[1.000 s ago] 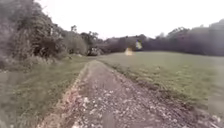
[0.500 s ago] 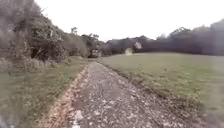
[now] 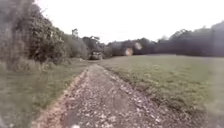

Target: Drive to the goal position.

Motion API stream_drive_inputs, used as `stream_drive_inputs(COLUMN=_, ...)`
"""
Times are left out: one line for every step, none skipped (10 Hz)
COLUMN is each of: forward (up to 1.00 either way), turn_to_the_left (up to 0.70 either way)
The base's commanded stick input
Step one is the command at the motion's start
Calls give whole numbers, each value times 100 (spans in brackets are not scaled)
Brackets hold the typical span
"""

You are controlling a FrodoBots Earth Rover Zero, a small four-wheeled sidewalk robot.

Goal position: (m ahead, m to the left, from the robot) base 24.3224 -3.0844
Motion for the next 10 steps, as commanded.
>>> stream_drive_inputs(forward=70, turn_to_the_left=18)
stream_drive_inputs(forward=70, turn_to_the_left=7)
stream_drive_inputs(forward=70, turn_to_the_left=2)
stream_drive_inputs(forward=70, turn_to_the_left=2)
stream_drive_inputs(forward=70, turn_to_the_left=3)
stream_drive_inputs(forward=70, turn_to_the_left=2)
stream_drive_inputs(forward=70, turn_to_the_left=2)
stream_drive_inputs(forward=70, turn_to_the_left=2)
stream_drive_inputs(forward=70, turn_to_the_left=2)
stream_drive_inputs(forward=70, turn_to_the_left=2)
